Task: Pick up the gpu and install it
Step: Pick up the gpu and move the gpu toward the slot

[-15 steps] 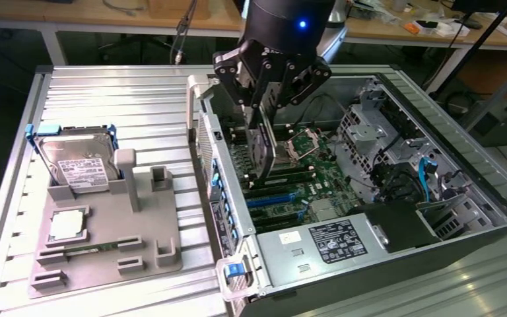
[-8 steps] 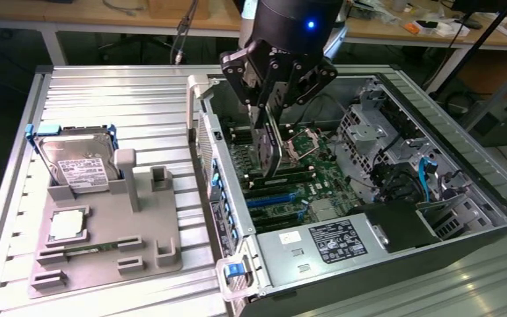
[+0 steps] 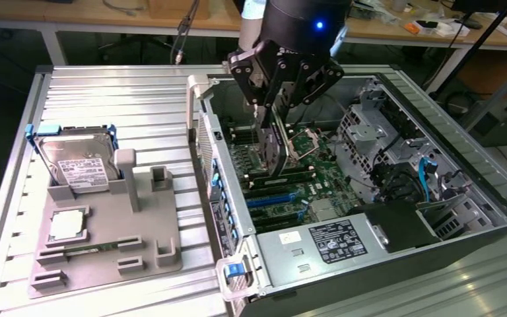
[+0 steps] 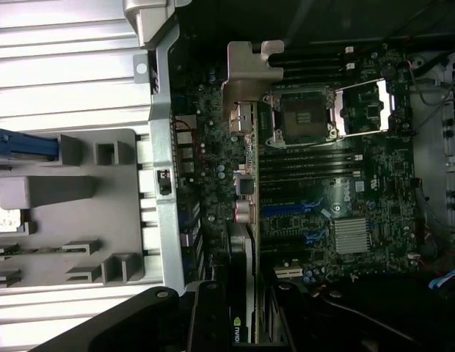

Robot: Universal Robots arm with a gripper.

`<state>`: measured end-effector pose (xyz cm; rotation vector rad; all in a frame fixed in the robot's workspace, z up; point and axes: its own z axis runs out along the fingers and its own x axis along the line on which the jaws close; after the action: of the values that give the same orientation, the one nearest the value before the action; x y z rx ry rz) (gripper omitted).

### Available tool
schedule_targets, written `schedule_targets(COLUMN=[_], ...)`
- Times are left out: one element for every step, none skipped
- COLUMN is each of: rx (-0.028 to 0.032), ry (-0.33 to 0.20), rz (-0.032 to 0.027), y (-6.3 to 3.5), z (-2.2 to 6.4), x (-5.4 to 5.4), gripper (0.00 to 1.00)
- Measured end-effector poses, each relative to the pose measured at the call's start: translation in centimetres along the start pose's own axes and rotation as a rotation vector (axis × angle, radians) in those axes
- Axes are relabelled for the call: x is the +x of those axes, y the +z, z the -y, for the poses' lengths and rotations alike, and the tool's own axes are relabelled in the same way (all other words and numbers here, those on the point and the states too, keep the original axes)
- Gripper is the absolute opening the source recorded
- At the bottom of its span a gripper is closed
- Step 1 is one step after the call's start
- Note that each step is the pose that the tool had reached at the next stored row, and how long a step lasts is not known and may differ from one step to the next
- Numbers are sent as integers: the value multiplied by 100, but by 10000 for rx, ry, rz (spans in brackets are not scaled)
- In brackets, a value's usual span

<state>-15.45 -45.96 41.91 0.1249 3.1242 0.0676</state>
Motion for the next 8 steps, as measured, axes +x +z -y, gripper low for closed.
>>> schedule_targets(rx=[0, 0, 0, -1, 0, 0, 0, -1], ry=[0, 0, 0, 0, 0, 0, 0, 0], rz=[0, 0, 0, 0, -1, 0, 0, 0], y=[0, 0, 0, 1, 1, 1, 1, 1], z=[-1, -1, -2, -3, -3, -4, -4, -5], x=[-9, -16, -23, -31, -39, -47, -54, -62], gripper=[27, 27, 27, 27, 27, 27, 27, 27])
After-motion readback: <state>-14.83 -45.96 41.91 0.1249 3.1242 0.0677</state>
